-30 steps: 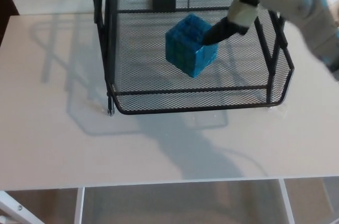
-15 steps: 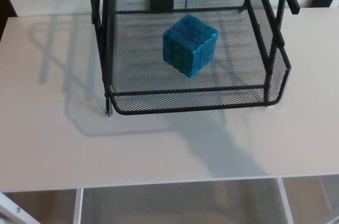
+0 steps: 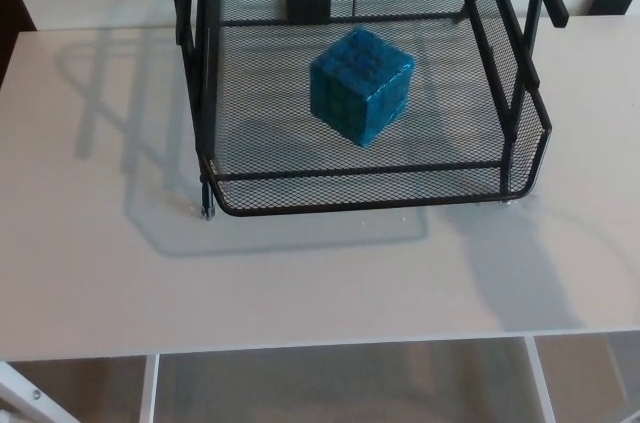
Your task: The robot walks towards a desk on which a file tray is kept in the middle and a cube is kept to its right. The robot lifts the cube using its right hand and places it on the file tray.
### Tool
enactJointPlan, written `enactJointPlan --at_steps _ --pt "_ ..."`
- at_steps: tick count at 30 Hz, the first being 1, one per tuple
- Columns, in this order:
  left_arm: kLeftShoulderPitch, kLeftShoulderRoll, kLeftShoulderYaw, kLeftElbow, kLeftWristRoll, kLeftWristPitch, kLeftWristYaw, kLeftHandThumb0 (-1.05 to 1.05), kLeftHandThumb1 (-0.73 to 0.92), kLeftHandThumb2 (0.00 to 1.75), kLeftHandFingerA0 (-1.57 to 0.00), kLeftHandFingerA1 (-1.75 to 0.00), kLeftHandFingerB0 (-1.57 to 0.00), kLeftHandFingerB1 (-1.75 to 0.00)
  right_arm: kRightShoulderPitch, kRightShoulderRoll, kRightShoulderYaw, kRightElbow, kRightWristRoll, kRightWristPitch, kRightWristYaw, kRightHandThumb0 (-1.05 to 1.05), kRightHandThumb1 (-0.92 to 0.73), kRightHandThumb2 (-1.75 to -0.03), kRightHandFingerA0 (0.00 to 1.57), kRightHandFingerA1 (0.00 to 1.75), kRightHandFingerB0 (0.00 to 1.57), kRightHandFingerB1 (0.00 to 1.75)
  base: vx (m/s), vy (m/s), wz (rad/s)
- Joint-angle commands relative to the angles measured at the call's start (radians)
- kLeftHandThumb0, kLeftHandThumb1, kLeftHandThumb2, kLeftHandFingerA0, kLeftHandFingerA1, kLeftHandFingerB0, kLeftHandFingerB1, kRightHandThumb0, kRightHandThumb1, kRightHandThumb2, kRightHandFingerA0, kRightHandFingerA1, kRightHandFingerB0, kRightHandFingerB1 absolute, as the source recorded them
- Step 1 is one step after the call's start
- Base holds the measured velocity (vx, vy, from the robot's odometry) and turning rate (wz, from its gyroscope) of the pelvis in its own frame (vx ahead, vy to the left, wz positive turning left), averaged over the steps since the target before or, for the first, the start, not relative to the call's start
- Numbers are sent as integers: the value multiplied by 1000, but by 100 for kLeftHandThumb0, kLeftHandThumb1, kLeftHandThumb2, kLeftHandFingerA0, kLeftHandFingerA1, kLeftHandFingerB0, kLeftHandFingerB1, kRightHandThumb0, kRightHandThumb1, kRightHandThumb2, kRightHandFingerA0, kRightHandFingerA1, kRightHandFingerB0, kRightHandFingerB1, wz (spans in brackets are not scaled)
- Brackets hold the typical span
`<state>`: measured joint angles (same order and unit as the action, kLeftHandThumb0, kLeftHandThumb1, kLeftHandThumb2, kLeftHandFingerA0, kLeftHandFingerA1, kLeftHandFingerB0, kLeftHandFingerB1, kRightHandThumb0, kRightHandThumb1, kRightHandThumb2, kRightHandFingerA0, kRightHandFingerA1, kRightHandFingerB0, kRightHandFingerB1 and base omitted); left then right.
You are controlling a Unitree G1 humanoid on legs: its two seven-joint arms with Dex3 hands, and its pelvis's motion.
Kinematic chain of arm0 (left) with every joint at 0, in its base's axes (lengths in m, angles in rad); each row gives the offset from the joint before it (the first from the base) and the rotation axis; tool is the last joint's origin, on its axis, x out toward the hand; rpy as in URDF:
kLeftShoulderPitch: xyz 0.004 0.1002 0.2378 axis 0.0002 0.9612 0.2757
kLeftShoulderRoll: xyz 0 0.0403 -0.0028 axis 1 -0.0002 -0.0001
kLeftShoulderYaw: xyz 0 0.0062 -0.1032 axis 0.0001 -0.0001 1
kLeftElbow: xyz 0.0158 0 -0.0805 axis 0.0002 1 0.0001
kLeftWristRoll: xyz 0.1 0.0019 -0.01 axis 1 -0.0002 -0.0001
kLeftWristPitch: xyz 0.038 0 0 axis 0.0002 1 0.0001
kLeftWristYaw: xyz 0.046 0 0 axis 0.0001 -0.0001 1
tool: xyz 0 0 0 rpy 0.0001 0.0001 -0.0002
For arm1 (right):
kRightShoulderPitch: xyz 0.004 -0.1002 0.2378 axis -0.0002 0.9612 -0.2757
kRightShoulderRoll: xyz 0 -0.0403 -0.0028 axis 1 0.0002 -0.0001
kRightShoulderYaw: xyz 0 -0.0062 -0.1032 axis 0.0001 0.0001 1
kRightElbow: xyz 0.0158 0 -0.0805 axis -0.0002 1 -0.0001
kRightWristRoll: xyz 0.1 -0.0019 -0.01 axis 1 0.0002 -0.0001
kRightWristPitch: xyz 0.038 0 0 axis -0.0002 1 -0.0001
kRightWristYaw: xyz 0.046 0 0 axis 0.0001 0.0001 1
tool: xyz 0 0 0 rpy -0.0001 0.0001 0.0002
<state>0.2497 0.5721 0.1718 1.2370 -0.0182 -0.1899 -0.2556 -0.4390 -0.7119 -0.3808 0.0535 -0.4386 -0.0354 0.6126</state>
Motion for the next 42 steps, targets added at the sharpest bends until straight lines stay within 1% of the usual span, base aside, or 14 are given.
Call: enactJointPlan --at_steps 1,6,8,9,14,16,20,21,23,26,31,33,35,42 --pt "4 6 32 -3 -22 -21 9 -104 86 78 -59 -96 -35 -82 472 245 -804 735 383 -218 -981 -73 -55 -99 29 84 29 70 0 0 0" --pt "3 11 38 -1 -26 -18 11 -105 87 75 -54 -98 -33 -84 521 323 -744 793 369 -245 -1018 -66 -84 -58 7 117 4 69 0 0 0" --pt "8 11 42 -14 -33 -9 1 -104 85 77 -56 -96 -31 -82 522 337 -756 763 360 -127 -1023 -70 -89 -67 0 95 0 64 0 0 0" --pt "6 11 40 -5 -28 -11 7 -105 87 76 -57 -99 -33 -84 516 361 -790 682 363 7 -969 -72 -92 -85 0 14 0 45 0 0 0" --pt "11 10 37 4 -23 -13 16 -105 87 74 -55 -98 -34 -84 523 367 -887 640 458 285 -754 -105 -87 -119 0 36 0 21 0 0 0" --pt "0 11 27 12 -11 -8 25 -105 89 75 -56 -97 -36 -83 608 377 -780 686 368 285 -691 -33 -32 -92 0 70 0 0 0 0 0" --pt "0 8 32 4 -17 -7 29 -104 86 78 -57 -99 -40 -86 557 346 -806 701 360 410 -699 -77 -92 -85 0 87 0 0 0 0 0" --pt "1 10 30 -6 -16 -8 23 -105 87 79 -53 -97 -38 -84 548 346 -772 735 315 410 -759 -93 -90 -128 0 52 0 37 0 0 0" --pt "12 12 32 -14 -19 -19 11 -104 88 78 -50 -96 -38 -83 558 343 -747 745 300 434 -712 -90 -92 -89 0 60 0 0 0 0 0" --pt "12 15 34 -12 -19 -23 10 -105 92 77 -56 -96 -35 -82 637 409 -647 660 238 350 -638 -18 -27 -97 22 109 0 31 0 0 0" --pt "12 9 64 0 -41 -23 1 -105 92 78 -58 -101 -36 -88 630 419 -720 674 378 373 -500 -59 -54 -93 120 131 6 56 0 0 0" --pt "12 8 68 -8 -43 -6 -1 -100 92 78 -53 -94 -35 -79 588 419 -777 728 452 379 -498 -62 -34 -83 114 135 29 64 0 0 0" --pt "-5 10 57 8 -21 6 13 -102 92 81 -46 -91 -37 -79 638 346 -484 814 186 276 -433 -92 -64 -106 2 60 0 32 0 0 0" --pt "-5 7 71 7 -26 5 7 -105 92 80 -51 -97 -31 -82 706 265 -149 857 26 152 -419 -95 -60 -103 1 32 11 12 0 0 0"
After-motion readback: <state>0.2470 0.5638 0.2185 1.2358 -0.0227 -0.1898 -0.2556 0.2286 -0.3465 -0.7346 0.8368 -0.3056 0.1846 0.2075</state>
